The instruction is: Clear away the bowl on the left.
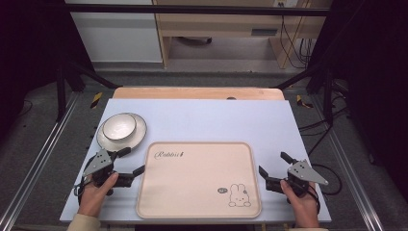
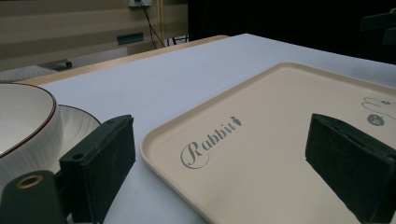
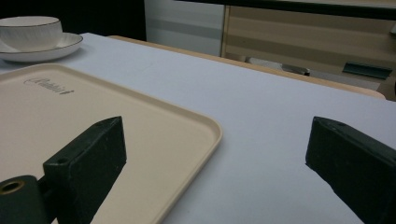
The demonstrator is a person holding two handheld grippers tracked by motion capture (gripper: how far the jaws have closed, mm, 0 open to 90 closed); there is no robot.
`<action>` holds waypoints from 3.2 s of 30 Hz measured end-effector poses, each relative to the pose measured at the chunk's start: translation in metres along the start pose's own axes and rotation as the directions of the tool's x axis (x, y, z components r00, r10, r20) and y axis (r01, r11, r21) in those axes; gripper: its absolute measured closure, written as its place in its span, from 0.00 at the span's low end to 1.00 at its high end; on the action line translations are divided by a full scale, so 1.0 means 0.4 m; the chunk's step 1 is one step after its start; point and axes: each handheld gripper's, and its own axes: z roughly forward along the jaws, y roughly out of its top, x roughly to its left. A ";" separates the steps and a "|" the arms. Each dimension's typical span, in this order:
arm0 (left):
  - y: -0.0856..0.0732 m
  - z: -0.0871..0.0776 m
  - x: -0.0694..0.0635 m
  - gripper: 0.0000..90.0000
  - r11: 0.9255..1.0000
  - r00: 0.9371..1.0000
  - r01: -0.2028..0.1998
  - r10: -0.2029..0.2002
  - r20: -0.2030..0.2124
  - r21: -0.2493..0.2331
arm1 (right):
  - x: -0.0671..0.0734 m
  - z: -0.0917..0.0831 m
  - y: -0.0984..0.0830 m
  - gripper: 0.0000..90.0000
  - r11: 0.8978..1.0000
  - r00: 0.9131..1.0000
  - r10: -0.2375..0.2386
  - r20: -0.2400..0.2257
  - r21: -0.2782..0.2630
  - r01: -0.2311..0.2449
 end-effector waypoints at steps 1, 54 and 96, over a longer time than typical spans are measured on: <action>0.000 0.000 0.001 0.09 1.000 1.000 0.001 -0.001 -0.002 0.000 | 0.000 0.000 0.000 0.06 1.000 1.000 0.000 0.001 -0.001 0.000; 0.133 0.007 0.266 0.10 0.992 0.925 0.102 -0.066 -0.375 0.075 | 0.009 0.010 0.008 0.06 1.000 1.000 -0.002 -0.007 0.017 0.002; 0.080 0.083 0.364 0.88 0.830 0.760 0.453 -0.170 -0.627 0.325 | 0.008 0.017 0.004 0.06 1.000 1.000 0.003 -0.023 0.028 -0.002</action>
